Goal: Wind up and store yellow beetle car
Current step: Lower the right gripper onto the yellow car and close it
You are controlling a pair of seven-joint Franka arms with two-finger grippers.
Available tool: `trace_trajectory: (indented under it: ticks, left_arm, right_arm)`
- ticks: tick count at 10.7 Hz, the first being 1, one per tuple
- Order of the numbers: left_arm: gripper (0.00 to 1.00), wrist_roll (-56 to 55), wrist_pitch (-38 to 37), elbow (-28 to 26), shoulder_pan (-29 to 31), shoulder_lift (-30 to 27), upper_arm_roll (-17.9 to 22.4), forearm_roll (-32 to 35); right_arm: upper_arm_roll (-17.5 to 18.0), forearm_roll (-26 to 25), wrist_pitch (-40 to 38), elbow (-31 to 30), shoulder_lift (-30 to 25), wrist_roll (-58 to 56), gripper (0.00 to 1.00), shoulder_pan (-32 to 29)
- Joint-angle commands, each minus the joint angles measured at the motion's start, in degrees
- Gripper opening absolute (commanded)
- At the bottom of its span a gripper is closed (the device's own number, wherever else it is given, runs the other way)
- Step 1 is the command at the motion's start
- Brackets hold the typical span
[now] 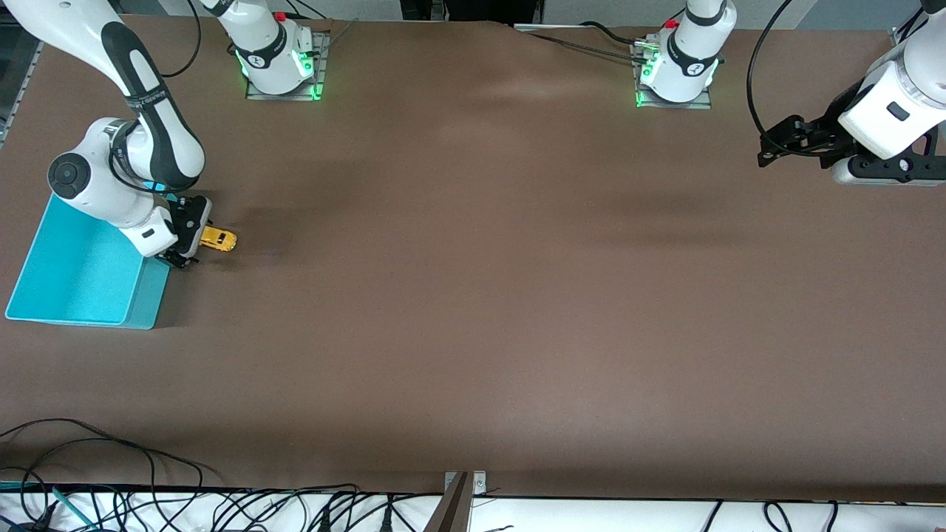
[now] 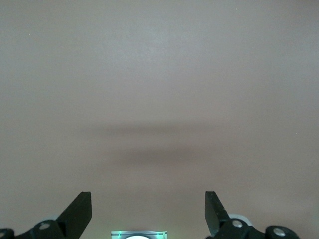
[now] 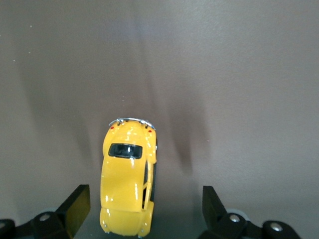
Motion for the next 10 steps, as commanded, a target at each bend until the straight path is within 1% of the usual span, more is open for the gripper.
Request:
trace_trajectory:
  ticks: [1,4,5,7,8,9,10]
  left_arm:
    - [1.0,-0.75,-1.0,0.87,0.21,-0.25,-0.23,-1.04]
    - [1.0,-0.58,-1.0,0.87,0.3,-0.34,-0.32,-1.04]
    - [1.0,-0.58,-1.17,0.78,0.3,-0.43,-0.23,-1.04]
    - [1.0,-0.58,-1.0,0.96,0.12,-0.25,-0.58,-0.87]
    - [1.0,-0.49,-0.82,1.05,0.12,-0.08,-0.58,-0.87]
    - [1.0,-0.49,-0.82,1.13,0.12,-0.08,-0.58,-0.95]
    - [1.0,-0.49,-0.82,1.14,-0.05,-0.08,-0.58,-0.95]
  right_arm:
    - [0.56,0.76,4.15,-1.79,1.59,-1.3,1.0,-0.59]
    - [0.56,0.76,4.25,-1.79,1.6,-1.39,1.0,-0.59]
    - [0.48,0.67,4.25,-1.79,1.6,-1.65,0.94,-0.59]
    - [0.56,0.67,4.25,-1.7,1.25,-3.5,0.64,-0.59]
    - [0.56,0.76,4.07,-1.7,1.08,-3.59,0.55,-0.59]
    - [0.56,0.76,3.99,-1.7,0.99,-3.76,0.51,-0.59]
    - [0.56,0.76,3.9,-1.7,0.81,-4.63,0.37,-0.59]
